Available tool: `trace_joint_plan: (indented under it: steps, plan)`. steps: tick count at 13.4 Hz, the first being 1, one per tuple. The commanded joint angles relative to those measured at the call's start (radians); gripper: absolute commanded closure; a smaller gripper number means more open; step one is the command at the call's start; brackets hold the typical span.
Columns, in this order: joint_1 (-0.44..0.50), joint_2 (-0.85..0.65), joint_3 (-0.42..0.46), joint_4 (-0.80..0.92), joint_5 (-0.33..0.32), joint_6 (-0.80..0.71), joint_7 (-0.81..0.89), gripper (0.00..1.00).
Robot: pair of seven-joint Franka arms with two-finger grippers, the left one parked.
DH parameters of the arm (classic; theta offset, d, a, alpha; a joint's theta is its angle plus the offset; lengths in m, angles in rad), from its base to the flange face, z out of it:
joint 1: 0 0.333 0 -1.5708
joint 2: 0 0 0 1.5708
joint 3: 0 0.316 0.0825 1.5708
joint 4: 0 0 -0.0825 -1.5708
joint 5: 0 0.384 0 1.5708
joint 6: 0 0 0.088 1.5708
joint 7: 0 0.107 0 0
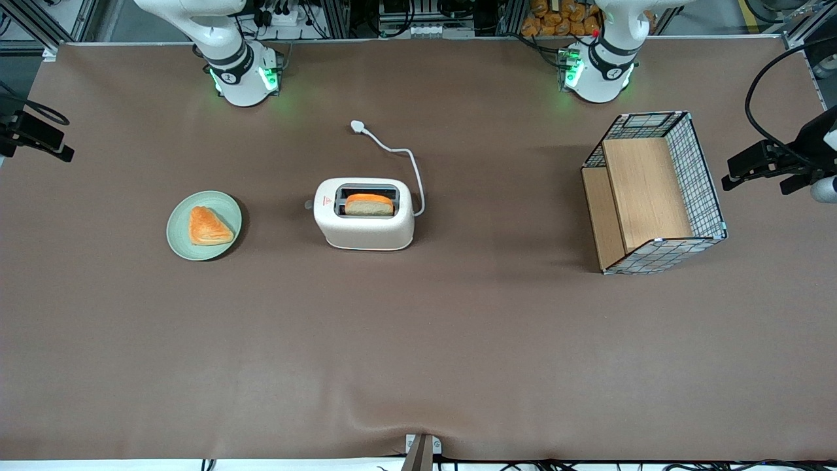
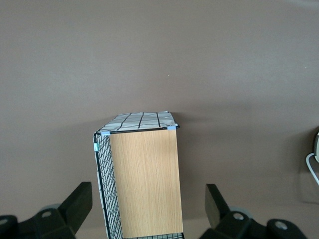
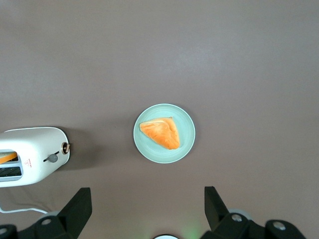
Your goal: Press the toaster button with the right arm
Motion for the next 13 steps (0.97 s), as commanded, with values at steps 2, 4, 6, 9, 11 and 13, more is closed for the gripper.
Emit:
trace_joint_plan:
  steps: [2,4,6,9,11,13]
  plan:
    - [0.008,-0.004,0.003,0.011,-0.027,-0.004,-0.020,0.00]
    - [0.008,-0.004,0.003,0.011,-0.025,-0.008,-0.039,0.00]
    - [0.008,-0.004,0.003,0.011,-0.025,-0.009,-0.036,0.00]
    - [0.008,-0.004,0.003,0.011,-0.025,-0.011,-0.034,0.00]
    - [0.008,-0.004,0.003,0.011,-0.025,-0.011,-0.034,0.00]
    - [0.008,-0.004,0.003,0.011,-0.025,-0.012,-0.033,0.00]
